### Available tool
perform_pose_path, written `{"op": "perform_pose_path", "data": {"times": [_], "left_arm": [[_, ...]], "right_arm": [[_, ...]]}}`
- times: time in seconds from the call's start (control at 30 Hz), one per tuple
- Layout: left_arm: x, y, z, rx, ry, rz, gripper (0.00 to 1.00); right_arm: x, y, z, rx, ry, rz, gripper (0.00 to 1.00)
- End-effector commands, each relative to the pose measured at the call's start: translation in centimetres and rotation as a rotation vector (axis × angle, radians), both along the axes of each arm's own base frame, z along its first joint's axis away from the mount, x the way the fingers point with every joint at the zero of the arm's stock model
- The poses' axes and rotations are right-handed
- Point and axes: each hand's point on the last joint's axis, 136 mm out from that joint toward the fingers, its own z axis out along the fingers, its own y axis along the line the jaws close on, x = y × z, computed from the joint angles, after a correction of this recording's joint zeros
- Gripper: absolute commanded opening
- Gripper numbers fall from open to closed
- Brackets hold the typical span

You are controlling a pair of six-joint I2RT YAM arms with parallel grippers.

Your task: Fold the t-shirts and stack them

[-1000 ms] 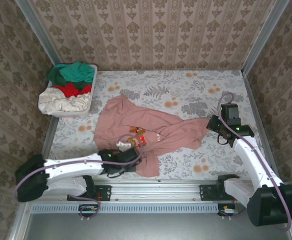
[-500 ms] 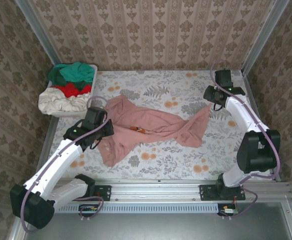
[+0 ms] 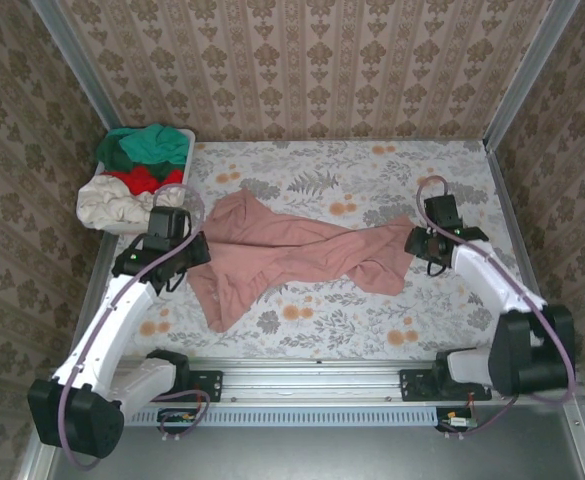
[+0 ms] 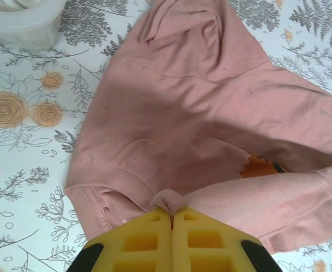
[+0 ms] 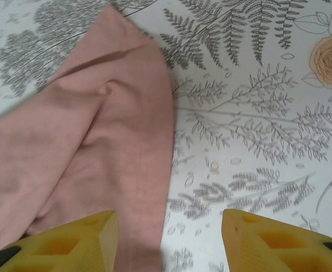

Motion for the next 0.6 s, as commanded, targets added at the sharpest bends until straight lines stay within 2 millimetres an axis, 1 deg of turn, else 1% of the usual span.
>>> {"op": "perform_pose_path", "data": {"times": [0.0,0.07,0.13,0.17,0.23,0.37,0.47,0.57], "left_arm": [[-0.7,-0.9,-0.8,-0.034,0.018,-0.059,0.0],[-0.9,-1.1,-1.6,-0.039,0.036,-0.066,0.0],[-1.2,-1.1,-2.3,-0.042,0.05,-0.071,0.0],[-1.2,-1.2,-2.6,-0.043,0.055,-0.073,0.0],[-1.3,-1.2,-3.0,-0.045,0.064,-0.075,0.0],[-1.2,-1.4,-3.4,-0.048,0.069,-0.084,0.0],[-1.1,-1.5,-3.7,-0.044,0.077,-0.089,0.0],[-0.9,-1.6,-3.7,-0.045,0.075,-0.094,0.0]], "right_arm": [[5.9,0.9,1.5,0.032,-0.078,0.021,0.5],[8.6,0.2,0.5,-0.026,-0.02,0.019,0.45],[11.0,-1.0,-1.0,-0.072,0.042,0.002,0.42],[11.3,-1.3,-2.1,-0.071,0.091,-0.002,0.41],[12.4,-1.6,-3.4,-0.067,0.132,-0.012,0.41],[13.7,-0.7,-5.3,-0.016,0.151,0.01,0.41],[13.6,-0.5,-6.9,-0.002,0.209,0.019,0.4],[13.4,-0.4,-7.2,0.01,0.22,0.013,0.38]]}}
